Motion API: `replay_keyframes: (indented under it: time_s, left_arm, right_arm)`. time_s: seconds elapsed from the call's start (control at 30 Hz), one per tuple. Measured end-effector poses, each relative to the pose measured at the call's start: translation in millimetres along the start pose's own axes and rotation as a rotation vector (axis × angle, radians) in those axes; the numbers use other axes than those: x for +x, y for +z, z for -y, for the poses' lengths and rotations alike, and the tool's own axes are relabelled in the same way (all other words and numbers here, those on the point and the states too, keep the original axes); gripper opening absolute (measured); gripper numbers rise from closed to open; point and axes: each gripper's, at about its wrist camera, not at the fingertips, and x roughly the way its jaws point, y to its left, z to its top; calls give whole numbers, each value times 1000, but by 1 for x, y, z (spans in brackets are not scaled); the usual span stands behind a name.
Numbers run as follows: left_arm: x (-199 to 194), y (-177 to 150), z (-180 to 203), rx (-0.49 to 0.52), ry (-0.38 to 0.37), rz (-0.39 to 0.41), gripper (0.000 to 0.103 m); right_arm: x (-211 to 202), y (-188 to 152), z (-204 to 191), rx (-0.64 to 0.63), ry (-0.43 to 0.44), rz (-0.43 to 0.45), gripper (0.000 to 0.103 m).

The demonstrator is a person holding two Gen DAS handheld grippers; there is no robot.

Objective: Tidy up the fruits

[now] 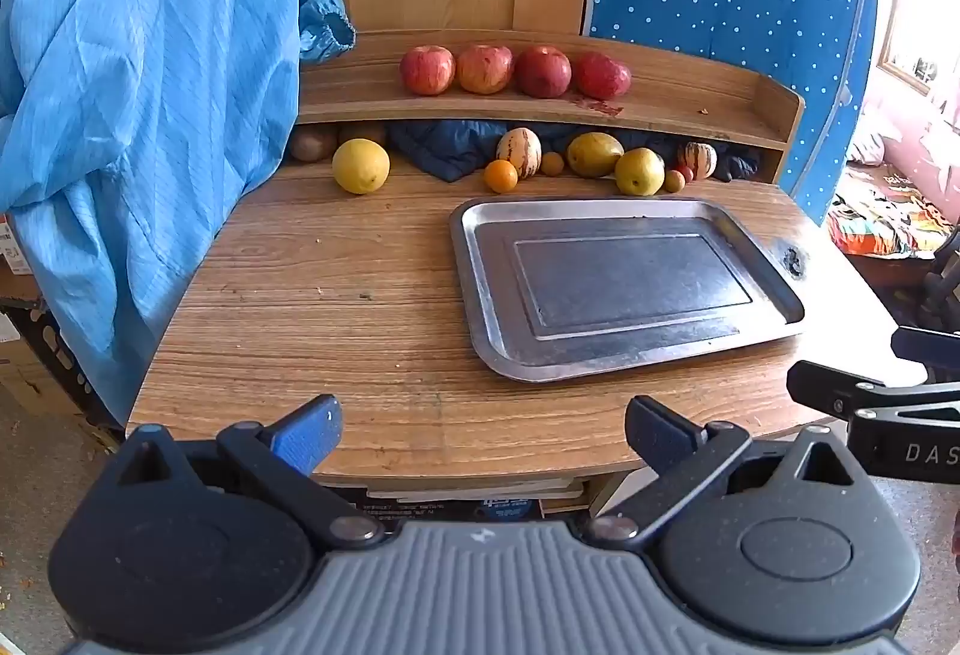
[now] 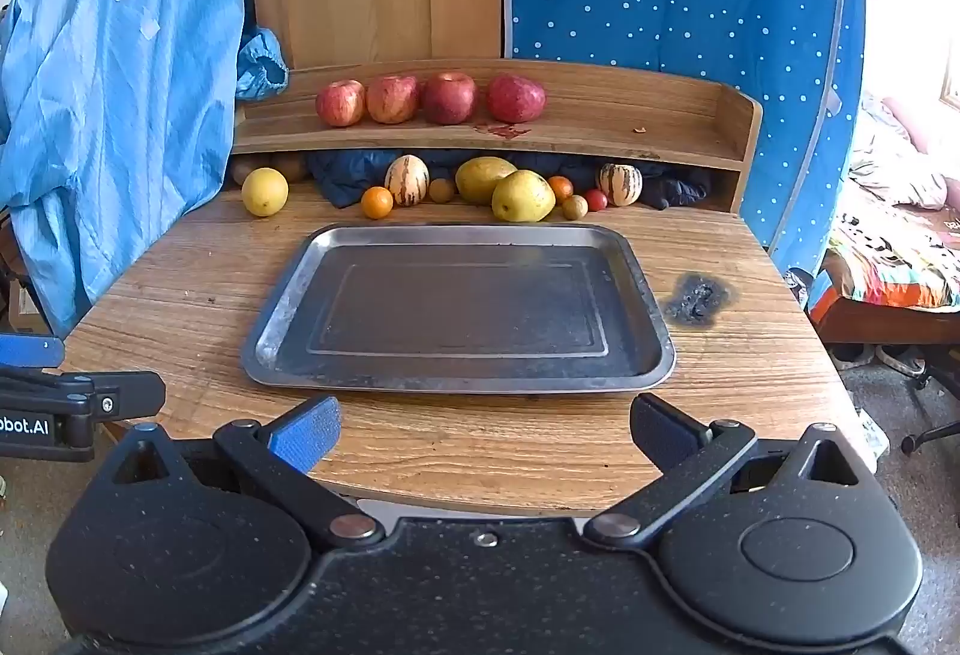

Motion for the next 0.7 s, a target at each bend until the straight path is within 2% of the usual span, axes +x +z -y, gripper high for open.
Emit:
replay_keyframes:
  time_s: [0.7]
  left_arm:
    - [9,2,-5,-19,0,-22,102]
  right_arm:
    - [11,5,-4,-13,-7,-11,102]
